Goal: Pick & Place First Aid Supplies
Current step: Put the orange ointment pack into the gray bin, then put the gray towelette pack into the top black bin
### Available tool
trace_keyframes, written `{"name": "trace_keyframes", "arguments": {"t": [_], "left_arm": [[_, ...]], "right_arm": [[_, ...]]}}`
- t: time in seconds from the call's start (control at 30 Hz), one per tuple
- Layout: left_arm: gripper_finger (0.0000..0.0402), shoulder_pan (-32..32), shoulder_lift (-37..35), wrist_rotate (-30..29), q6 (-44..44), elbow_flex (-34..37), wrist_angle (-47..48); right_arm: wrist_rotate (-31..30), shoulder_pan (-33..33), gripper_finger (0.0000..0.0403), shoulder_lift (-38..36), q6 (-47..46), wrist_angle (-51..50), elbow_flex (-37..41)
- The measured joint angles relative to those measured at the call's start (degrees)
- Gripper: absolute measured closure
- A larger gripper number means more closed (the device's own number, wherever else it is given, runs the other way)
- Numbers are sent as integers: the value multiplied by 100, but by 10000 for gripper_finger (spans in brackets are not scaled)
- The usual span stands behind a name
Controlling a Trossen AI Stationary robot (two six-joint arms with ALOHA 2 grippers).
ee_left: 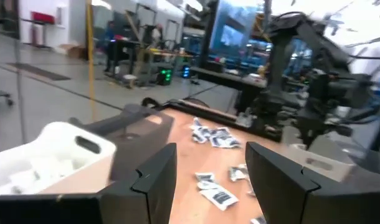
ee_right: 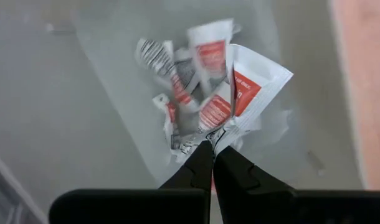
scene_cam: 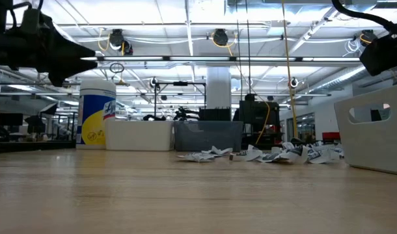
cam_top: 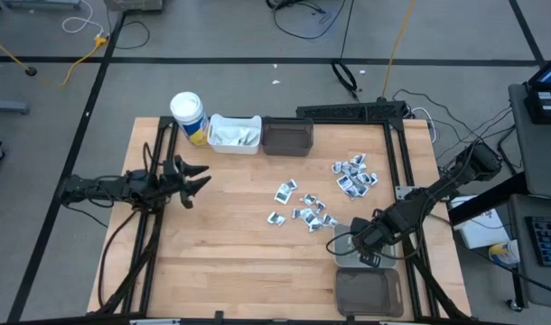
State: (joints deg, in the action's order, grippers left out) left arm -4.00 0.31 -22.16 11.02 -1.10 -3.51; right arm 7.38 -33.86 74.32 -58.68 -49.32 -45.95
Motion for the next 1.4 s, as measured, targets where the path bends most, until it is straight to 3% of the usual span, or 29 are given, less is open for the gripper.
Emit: {"name": "trace_keyframes", "arguments": {"t": [0.2,0.4,0.53,0.7,0.93,1.3,1.4], "left_arm": [[206,27,-4,438,158,2,-102],[206,30,-1,403,195,4,-402],[206,30,0,409,285,2,-423],[206,30,5,409,281,2,-395],[206,30,5,407,278,2,-395],[206,30,5,407,270,2,-398],[206,30,5,407,270,2,-399]], "right_arm": [[499,27,339,-4,121,153,0],[476,136,244,-283,143,133,0],[641,359,211,-671,133,12,-1],[869,575,212,-1268,329,5,-2],[764,1037,230,-1806,1519,-430,-2],[718,1847,236,-1910,3339,-1612,-2],[437,2163,236,-1808,3723,-1926,-122]]}}
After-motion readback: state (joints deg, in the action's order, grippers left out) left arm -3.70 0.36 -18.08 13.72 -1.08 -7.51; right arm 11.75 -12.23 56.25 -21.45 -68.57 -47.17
